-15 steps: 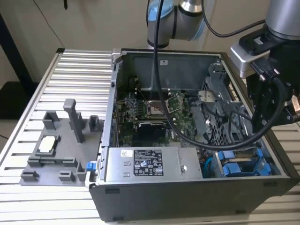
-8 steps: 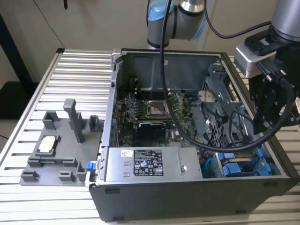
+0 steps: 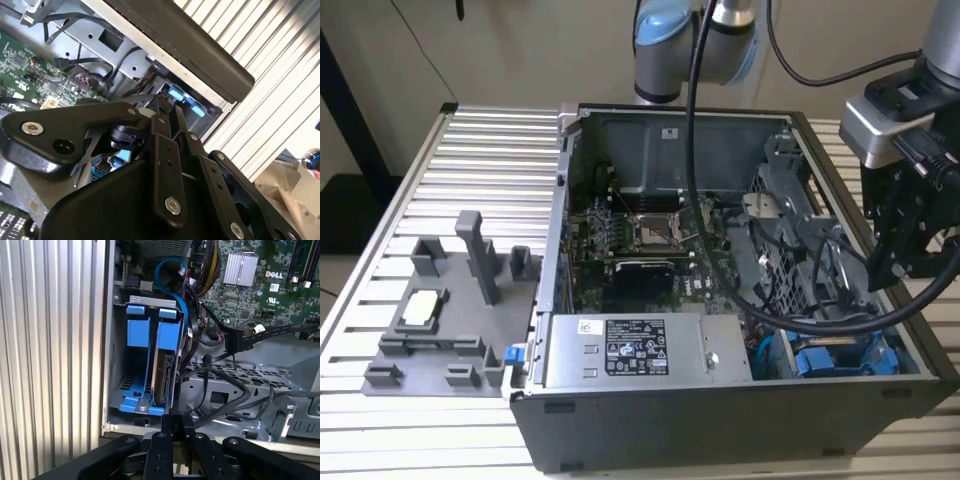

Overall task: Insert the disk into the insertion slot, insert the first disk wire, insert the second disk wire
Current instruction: 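Insert the first disk wire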

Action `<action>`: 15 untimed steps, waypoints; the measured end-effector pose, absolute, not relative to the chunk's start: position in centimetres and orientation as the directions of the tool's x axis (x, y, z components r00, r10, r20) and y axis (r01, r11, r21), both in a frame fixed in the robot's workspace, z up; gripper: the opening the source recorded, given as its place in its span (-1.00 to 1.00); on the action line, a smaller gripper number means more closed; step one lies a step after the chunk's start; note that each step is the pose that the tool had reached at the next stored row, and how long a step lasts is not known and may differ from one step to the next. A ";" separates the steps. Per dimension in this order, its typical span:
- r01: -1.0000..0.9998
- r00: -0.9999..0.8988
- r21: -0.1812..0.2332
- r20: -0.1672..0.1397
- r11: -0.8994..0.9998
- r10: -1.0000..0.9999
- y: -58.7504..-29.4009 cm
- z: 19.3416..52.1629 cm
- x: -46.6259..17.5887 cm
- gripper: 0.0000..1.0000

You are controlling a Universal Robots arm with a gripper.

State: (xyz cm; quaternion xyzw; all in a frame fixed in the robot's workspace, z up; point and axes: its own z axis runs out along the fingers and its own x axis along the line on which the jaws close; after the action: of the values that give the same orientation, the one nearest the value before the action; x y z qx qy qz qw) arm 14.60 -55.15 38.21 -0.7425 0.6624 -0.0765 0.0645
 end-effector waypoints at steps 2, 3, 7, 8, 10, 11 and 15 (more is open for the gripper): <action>-0.974 0.111 -0.196 0.028 -0.114 -0.993 -55.2 38.2 14.7 -0.62; -0.974 0.111 -0.196 0.028 -0.114 -0.993 -55.2 38.2 14.7 -0.62; -0.977 0.111 -0.180 0.026 -0.114 -0.993 -55.2 38.2 14.8 -0.62; -0.979 0.111 -0.169 0.025 -0.114 -0.993 -55.2 38.2 14.8 -0.62; -0.984 0.112 -0.139 0.022 -0.114 -0.993 -55.2 38.2 14.8 -0.62; -0.986 0.113 -0.122 0.020 -0.114 -0.993 -55.2 38.2 14.8 -0.62; -0.991 0.114 -0.063 0.013 -0.114 -0.993 -55.2 38.2 14.8 -0.62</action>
State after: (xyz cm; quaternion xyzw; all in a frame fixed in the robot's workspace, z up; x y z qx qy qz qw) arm 14.82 -55.16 38.19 -0.7460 0.6652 -0.0257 0.0191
